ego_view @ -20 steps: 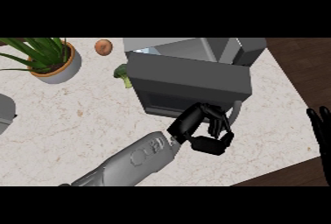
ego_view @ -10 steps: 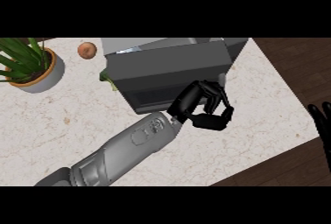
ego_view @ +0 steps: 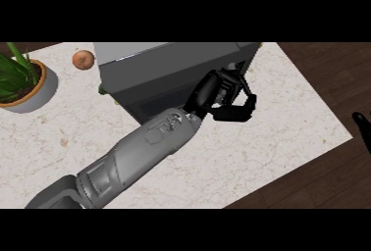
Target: Pick up the milk, place it into the microwave and close the microwave
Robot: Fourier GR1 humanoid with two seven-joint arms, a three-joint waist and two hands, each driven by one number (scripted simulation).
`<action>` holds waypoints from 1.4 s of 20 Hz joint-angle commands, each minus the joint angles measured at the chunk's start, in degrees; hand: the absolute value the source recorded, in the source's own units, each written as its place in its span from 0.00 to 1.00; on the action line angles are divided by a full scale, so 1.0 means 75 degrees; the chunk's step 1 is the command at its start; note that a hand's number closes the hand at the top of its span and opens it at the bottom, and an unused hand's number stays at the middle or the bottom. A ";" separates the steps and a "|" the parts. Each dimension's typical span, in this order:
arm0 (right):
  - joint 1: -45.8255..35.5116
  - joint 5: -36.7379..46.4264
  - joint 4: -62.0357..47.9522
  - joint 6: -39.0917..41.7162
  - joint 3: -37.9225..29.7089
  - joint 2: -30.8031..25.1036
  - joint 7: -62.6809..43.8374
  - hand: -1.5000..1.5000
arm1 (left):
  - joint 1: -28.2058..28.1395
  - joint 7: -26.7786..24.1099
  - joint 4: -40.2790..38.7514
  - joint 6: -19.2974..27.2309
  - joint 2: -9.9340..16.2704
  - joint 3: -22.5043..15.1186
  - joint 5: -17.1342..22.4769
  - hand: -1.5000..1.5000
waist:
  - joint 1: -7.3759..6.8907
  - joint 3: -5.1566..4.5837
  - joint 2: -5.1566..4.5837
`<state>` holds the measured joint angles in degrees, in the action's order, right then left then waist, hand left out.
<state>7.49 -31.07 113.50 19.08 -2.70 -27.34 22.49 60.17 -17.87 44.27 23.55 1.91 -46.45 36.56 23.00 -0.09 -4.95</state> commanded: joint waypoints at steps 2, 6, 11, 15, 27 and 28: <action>-0.0129 -0.0185 0.0060 0.0062 -0.0120 -0.0212 -0.0207 0.00 | 0.0604 -0.0044 -0.0270 0.0054 -0.0241 0.0079 0.0225 1.00 | 0.0262 0.0014 -0.0058; -0.0284 -0.0287 0.0031 0.0043 -0.0265 -0.0375 -0.0354 0.00 | 0.0558 -0.0169 -0.0291 0.0223 -0.0239 0.0102 0.0451 1.00 | 0.0306 0.0020 -0.0080; -0.0363 -0.0432 0.0034 0.0119 -0.0406 -0.0567 -0.0474 0.00 | 0.0566 -0.0270 -0.0297 0.0392 -0.0237 0.0095 0.0645 1.00 | 0.0451 0.0040 -0.0081; -0.0438 -0.0485 0.0024 0.0149 -0.0552 -0.0745 -0.0570 0.00 | 0.0566 -0.0408 -0.0254 0.0600 -0.0235 0.0066 0.0727 1.00 | 0.0597 0.0048 -0.0082; -0.0756 -0.0953 -0.0045 0.0257 -0.0691 -0.0990 -0.0836 0.00 | 0.0546 -0.0674 -0.0195 0.0949 -0.0230 -0.0142 0.0903 1.00 | 0.0593 0.0060 -0.0123; -0.0790 -0.1010 -0.0044 0.0274 -0.0740 -0.1016 -0.0833 0.00 | 0.0485 -0.0679 -0.0215 0.0977 -0.0230 -0.0137 0.0952 1.00 | 0.0623 0.0060 -0.0138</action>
<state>2.15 -37.49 113.39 20.79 -7.94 -34.53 16.69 58.98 -23.95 45.68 32.18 3.65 -45.98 44.45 26.51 0.05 -5.15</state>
